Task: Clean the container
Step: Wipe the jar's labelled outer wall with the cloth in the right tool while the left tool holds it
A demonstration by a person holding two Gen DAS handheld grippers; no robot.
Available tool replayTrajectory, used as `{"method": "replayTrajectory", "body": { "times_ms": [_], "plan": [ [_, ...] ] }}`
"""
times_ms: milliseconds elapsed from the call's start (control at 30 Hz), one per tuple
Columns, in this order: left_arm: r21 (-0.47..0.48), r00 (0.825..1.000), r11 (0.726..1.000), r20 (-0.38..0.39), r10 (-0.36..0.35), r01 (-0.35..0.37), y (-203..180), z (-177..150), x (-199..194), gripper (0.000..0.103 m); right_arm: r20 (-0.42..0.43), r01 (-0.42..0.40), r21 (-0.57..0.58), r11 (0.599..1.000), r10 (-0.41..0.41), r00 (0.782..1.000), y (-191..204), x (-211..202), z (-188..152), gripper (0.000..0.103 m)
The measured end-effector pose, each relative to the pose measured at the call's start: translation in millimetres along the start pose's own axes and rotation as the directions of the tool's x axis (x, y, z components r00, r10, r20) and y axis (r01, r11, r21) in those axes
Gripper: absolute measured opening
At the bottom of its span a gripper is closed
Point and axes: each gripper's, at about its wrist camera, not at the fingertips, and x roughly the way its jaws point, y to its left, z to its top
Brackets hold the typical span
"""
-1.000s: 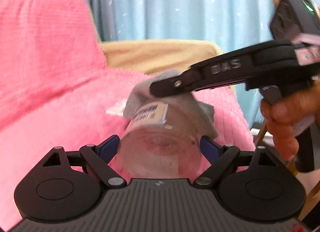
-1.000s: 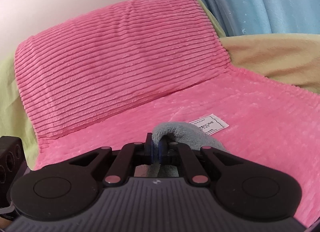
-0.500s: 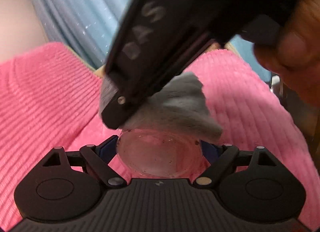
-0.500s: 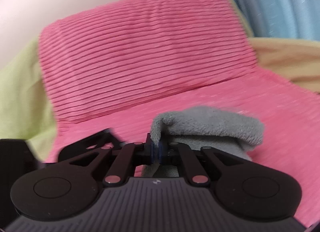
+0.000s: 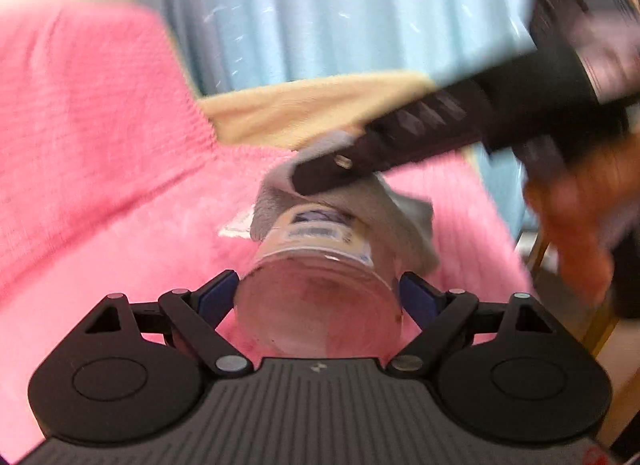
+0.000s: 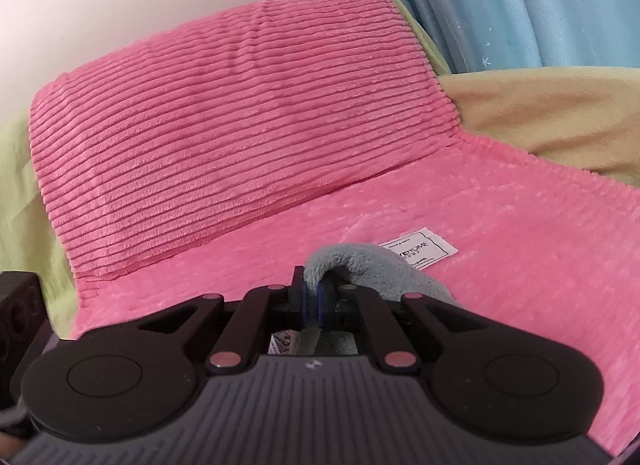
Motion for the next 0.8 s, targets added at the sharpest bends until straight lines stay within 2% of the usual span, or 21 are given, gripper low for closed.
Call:
{"method": "replayTrajectory", "body": {
  "times_ms": [67, 167, 333, 400, 467, 567, 633, 700, 800],
  "plan": [
    [-0.1, 0.999, 0.994, -0.006, -0.04, 0.039, 13.3, -1.0, -1.1, 0.087, 0.0, -0.002, 0.0, 1.0, 0.002, 1.0, -0.2, -1.3, -0.4, 0.003],
    [-0.158, 0.998, 0.986, -0.015, -0.064, 0.061, 21.8, -1.9, -0.7, 0.088, -0.001, 0.0, 0.003, 1.0, 0.0, 1.0, -0.9, -1.1, 0.3, 0.003],
    [-0.127, 0.998, 0.99, -0.016, -0.056, 0.054, 13.7, -6.4, -2.2, 0.087, -0.018, -0.036, -0.036, 0.999, 0.036, 0.999, 10.2, -2.1, -0.8, 0.004],
    [-0.044, 1.0, 0.999, -0.017, -0.02, 0.019, 9.6, -0.7, 11.7, 0.087, -0.034, -0.082, -0.063, 0.995, 0.08, 0.996, 18.8, -2.5, -3.3, 0.004],
    [0.128, 0.999, 0.99, -0.01, 0.052, -0.05, -9.0, -1.5, 12.9, 0.087, -0.052, -0.124, -0.086, 0.989, 0.12, 0.991, 26.2, -2.2, -5.8, 0.004],
    [0.293, 0.995, 0.951, 0.01, 0.103, -0.101, -30.0, -7.6, 14.1, 0.087, -0.057, -0.126, -0.114, 0.986, 0.12, 0.991, 27.9, -0.5, -6.0, 0.004],
    [0.394, 0.991, 0.91, 0.026, 0.132, -0.132, -43.4, -11.8, 15.2, 0.087, -0.051, -0.109, -0.13, 0.985, 0.104, 0.993, 26.1, 0.7, -5.2, 0.003],
    [0.421, 0.99, 0.897, 0.032, 0.137, -0.138, -46.9, -13.2, 15.6, 0.087, -0.028, -0.063, -0.091, 0.994, 0.06, 0.998, 14.0, 0.4, -2.0, 0.003],
    [0.415, 0.99, 0.899, 0.033, 0.135, -0.137, -47.1, -13.0, 15.9, 0.087, 0.003, 0.009, -0.026, 1.0, -0.009, 1.0, -4.8, -0.1, 3.0, 0.002]
  ]
}}
